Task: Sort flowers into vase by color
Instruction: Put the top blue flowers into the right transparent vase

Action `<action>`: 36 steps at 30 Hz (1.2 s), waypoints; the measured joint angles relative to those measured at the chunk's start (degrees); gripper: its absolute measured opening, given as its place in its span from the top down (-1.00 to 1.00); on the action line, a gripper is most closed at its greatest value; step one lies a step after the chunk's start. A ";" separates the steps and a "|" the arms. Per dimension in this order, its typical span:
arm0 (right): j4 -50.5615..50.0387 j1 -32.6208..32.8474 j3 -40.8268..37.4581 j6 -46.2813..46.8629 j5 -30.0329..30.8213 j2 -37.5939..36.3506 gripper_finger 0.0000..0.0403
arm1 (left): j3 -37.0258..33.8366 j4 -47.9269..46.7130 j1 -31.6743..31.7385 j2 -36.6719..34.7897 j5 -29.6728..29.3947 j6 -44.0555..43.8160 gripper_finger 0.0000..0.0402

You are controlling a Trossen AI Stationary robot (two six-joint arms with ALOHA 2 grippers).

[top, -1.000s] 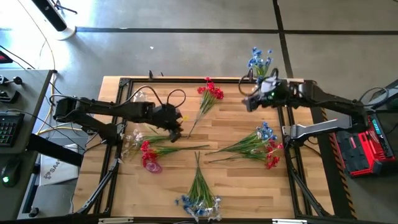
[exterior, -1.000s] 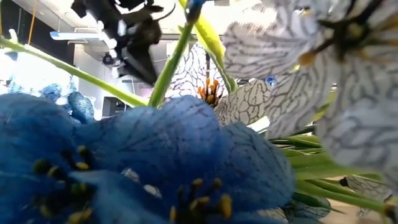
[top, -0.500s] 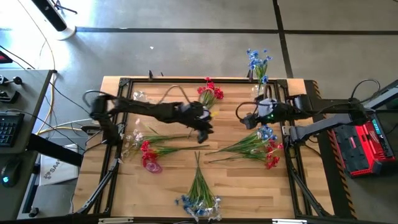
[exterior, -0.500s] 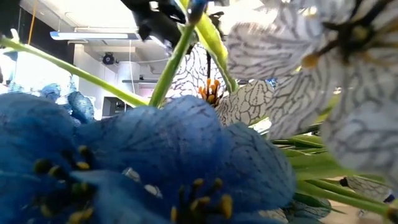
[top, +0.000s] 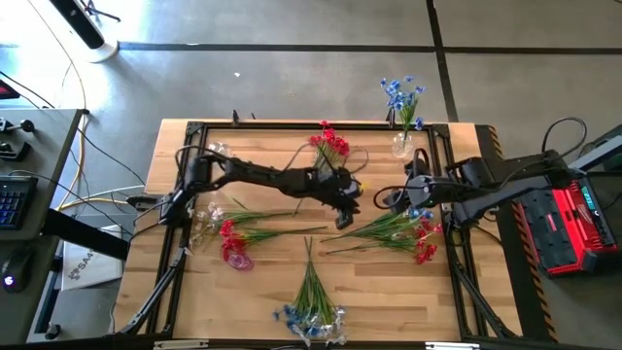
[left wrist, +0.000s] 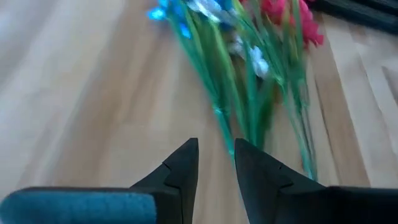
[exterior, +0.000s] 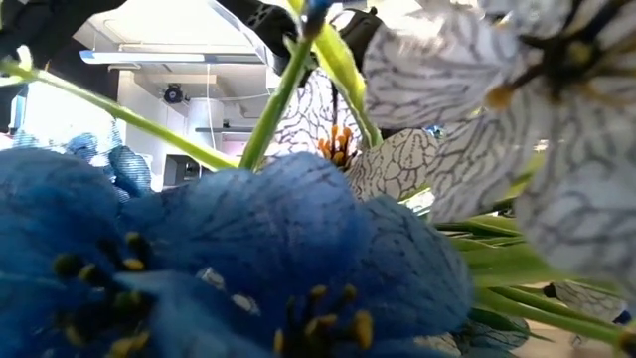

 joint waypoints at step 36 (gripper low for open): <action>-1.05 4.27 0.00 3.56 -2.19 -0.02 -0.44 | 1.93 6.84 -5.10 10.64 -9.29 5.97 0.66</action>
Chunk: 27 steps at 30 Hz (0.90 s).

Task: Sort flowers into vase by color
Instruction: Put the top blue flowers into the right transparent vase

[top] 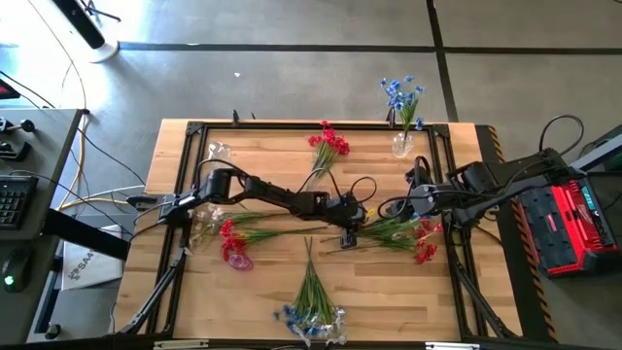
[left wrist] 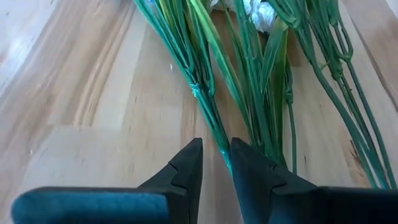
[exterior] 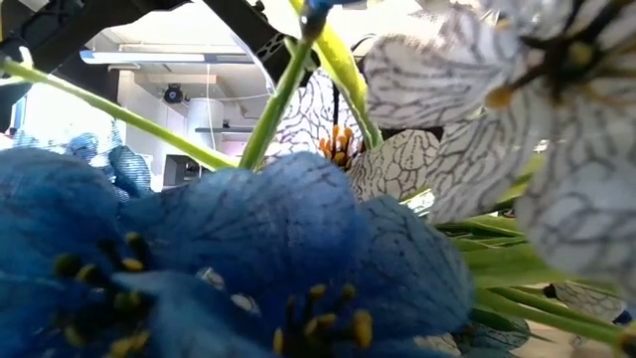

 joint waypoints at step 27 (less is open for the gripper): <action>-0.90 -0.02 0.00 2.22 -0.79 0.00 -0.44 | -0.27 4.97 0.45 -1.57 -1.01 -3.49 0.66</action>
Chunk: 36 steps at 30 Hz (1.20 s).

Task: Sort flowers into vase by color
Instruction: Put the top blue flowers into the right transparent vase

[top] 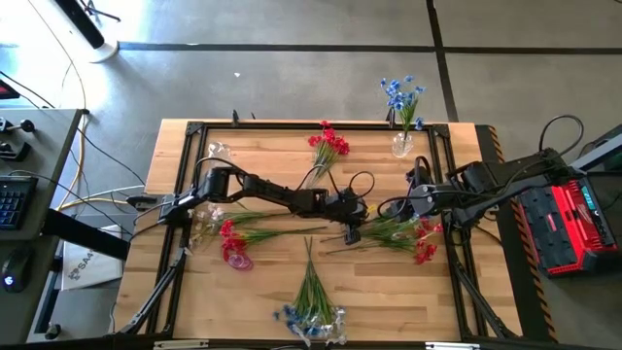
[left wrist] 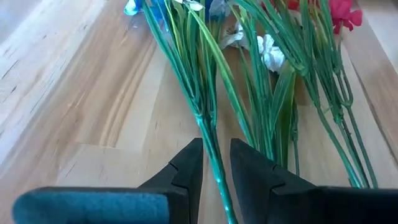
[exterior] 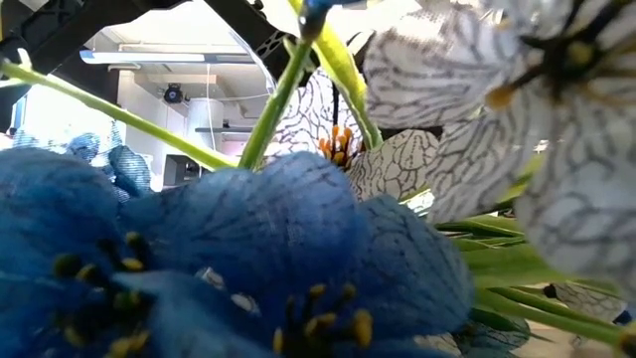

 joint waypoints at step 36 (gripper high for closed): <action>14.58 4.56 0.02 1.54 21.61 -2.39 -0.16 | -0.04 -14.68 6.30 -12.21 -2.35 -10.65 1.00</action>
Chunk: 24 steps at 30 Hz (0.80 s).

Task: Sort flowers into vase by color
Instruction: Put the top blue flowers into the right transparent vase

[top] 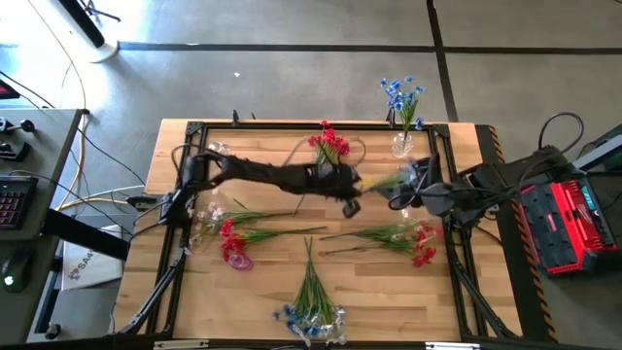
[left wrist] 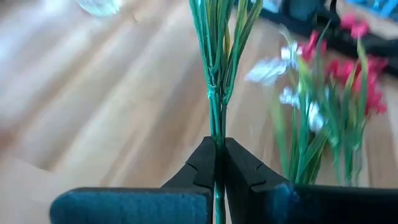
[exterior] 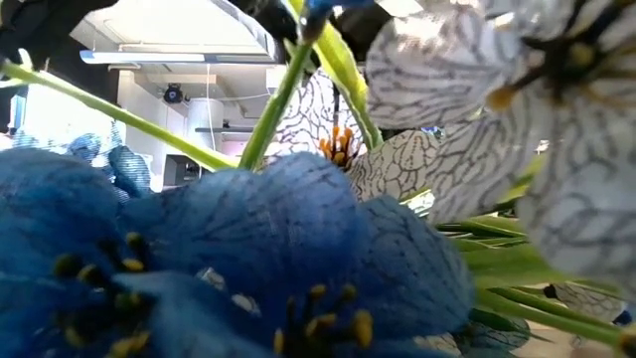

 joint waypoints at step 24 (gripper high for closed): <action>18.55 1.09 0.00 -11.56 21.97 1.19 -0.32 | 0.07 -7.12 -1.55 -24.55 -0.18 1.97 1.00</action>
